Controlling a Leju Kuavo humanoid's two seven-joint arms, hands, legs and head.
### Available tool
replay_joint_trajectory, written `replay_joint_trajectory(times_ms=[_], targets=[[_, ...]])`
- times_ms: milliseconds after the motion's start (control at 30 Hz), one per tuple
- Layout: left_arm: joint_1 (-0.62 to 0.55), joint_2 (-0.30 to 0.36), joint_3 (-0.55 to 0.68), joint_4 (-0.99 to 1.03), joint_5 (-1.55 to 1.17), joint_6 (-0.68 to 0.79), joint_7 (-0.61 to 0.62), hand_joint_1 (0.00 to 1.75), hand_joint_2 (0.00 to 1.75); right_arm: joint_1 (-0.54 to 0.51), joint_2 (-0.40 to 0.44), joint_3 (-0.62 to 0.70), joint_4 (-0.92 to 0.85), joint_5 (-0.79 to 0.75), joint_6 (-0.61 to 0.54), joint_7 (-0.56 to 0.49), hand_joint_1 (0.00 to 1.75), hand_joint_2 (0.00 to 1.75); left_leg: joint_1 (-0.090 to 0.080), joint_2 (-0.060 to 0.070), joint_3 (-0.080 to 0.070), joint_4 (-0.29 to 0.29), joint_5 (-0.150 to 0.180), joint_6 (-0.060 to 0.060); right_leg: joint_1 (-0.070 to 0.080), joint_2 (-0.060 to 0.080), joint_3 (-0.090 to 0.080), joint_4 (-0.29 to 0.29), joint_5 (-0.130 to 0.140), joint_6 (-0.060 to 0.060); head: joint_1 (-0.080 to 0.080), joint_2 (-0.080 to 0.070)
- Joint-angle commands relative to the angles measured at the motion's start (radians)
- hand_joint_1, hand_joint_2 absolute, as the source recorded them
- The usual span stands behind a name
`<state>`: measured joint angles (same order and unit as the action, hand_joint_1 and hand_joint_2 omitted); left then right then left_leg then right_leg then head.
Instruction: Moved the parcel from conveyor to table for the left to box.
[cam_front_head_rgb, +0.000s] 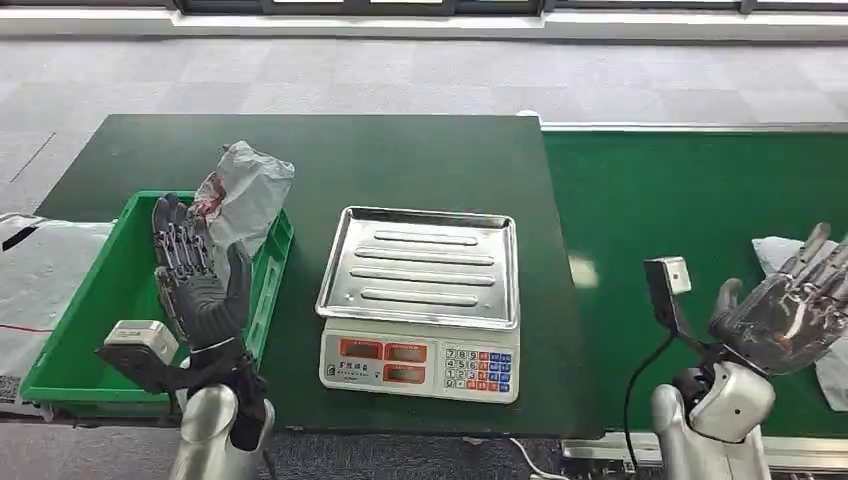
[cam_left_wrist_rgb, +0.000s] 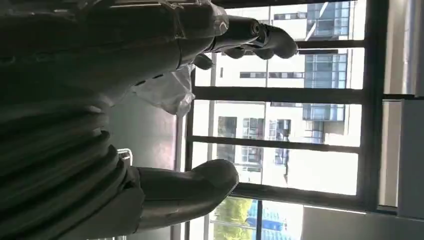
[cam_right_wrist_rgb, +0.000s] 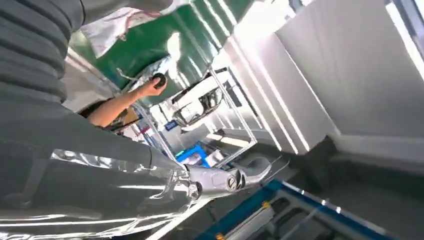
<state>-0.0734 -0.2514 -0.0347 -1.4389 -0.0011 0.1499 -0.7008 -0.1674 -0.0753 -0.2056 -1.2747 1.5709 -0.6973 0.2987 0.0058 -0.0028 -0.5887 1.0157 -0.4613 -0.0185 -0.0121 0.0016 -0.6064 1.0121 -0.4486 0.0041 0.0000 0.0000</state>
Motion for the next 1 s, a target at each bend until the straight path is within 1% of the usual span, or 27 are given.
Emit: replay_joint_trajectory(times_ms=[33,167,200,233,267,300,367,467,667,767,800,867,1000], targets=[[0.087,0.024,-0.029,0.007,0.002,0.032,0.009,0.0,1.75,-0.197,-0.216,-0.113,0.551,-0.068,-0.001,-0.071,0.0,1.75,-0.001,-0.001,0.005,-0.004,0.001,0.002,-0.001,-0.002,0.006,-0.005,0.001,0.002,0.0,0.0],[0.096,0.024,-0.032,0.005,0.001,0.029,0.025,0.0,1.75,-0.219,-0.17,-0.205,0.559,-0.026,-0.001,-0.108,0.0,1.75,-0.002,-0.001,0.003,-0.002,0.0,0.002,-0.002,-0.001,0.004,-0.003,0.0,0.001,0.0,0.0],[0.096,0.025,-0.033,0.013,0.001,0.029,0.026,0.0,1.75,-0.227,-0.159,-0.238,0.568,-0.031,-0.001,-0.129,0.0,1.75,-0.001,-0.002,0.004,-0.003,0.0,0.003,-0.002,-0.003,0.006,-0.004,0.0,0.001,0.0,0.0],[0.093,0.024,-0.033,0.023,0.001,0.029,0.026,0.0,1.75,-0.235,-0.152,-0.272,0.581,-0.032,-0.001,-0.144,0.0,1.75,-0.001,0.0,0.003,-0.002,-0.001,0.002,-0.001,0.0,0.004,-0.003,0.0,0.001,0.0,0.0],[0.09,0.024,-0.034,0.029,-0.002,0.028,0.027,0.0,1.75,-0.242,-0.147,-0.301,0.592,-0.04,-0.001,-0.165,0.0,1.75,-0.002,-0.001,0.005,-0.003,0.0,0.002,-0.002,-0.001,0.005,-0.003,0.0,0.001,0.0,0.0],[0.088,0.023,-0.034,0.031,-0.003,0.027,0.027,0.0,1.75,-0.244,-0.144,-0.325,0.595,-0.057,-0.001,-0.186,0.0,1.75,-0.002,-0.001,0.003,-0.001,0.0,0.002,-0.002,-0.001,0.003,-0.002,0.0,0.001,0.0,0.0],[0.084,0.024,-0.039,0.032,-0.011,0.02,0.037,0.0,1.75,-0.232,-0.139,-0.356,0.575,-0.046,-0.001,-0.201,0.0,1.75,-0.002,-0.002,0.005,-0.003,0.0,0.002,-0.002,-0.002,0.005,-0.004,0.0,0.0,0.0,0.0],[0.079,0.024,-0.04,0.035,-0.018,0.013,0.048,0.0,1.75,-0.225,-0.136,-0.399,0.579,-0.054,-0.001,-0.223,0.0,1.75,-0.002,-0.003,0.003,-0.002,0.0,0.002,-0.002,-0.003,0.004,-0.002,-0.001,0.002,0.0,0.0],[0.074,0.022,-0.045,0.046,-0.029,0.003,0.054,0.0,1.75,-0.235,-0.14,-0.473,0.627,-0.068,-0.001,-0.255,0.0,1.75,-0.002,-0.002,0.004,-0.003,0.0,0.003,-0.002,-0.002,0.005,-0.003,-0.001,0.002,0.0,0.0],[0.074,0.022,-0.045,0.046,-0.029,0.003,0.054,0.0,1.75,-0.235,-0.14,-0.473,0.627,-0.068,-0.001,-0.255,0.0,1.75,-0.001,-0.001,0.002,-0.002,-0.001,0.003,-0.002,-0.001,0.003,-0.002,-0.001,0.002,0.0,0.0],[0.074,0.022,-0.045,0.046,-0.029,0.003,0.054,0.0,1.75,-0.235,-0.14,-0.473,0.627,-0.068,-0.001,-0.255,0.0,1.75,-0.002,0.0,0.004,-0.003,-0.001,0.003,-0.002,-0.001,0.005,-0.003,-0.001,0.002,0.0,0.0],[0.074,0.022,-0.045,0.046,-0.029,0.003,0.054,0.0,1.75,-0.235,-0.14,-0.473,0.627,-0.068,-0.001,-0.255,0.0,1.75,-0.002,-0.001,0.002,-0.001,-0.001,0.003,-0.002,-0.001,0.002,-0.001,-0.001,0.002,0.0,0.0],[0.074,0.022,-0.045,0.046,-0.029,0.003,0.054,0.0,1.75,-0.235,-0.14,-0.473,0.627,-0.068,-0.001,-0.255,0.0,1.75,-0.002,0.0,0.003,-0.002,-0.001,0.003,-0.002,0.0,0.004,-0.003,0.0,0.002,0.0,0.0]])
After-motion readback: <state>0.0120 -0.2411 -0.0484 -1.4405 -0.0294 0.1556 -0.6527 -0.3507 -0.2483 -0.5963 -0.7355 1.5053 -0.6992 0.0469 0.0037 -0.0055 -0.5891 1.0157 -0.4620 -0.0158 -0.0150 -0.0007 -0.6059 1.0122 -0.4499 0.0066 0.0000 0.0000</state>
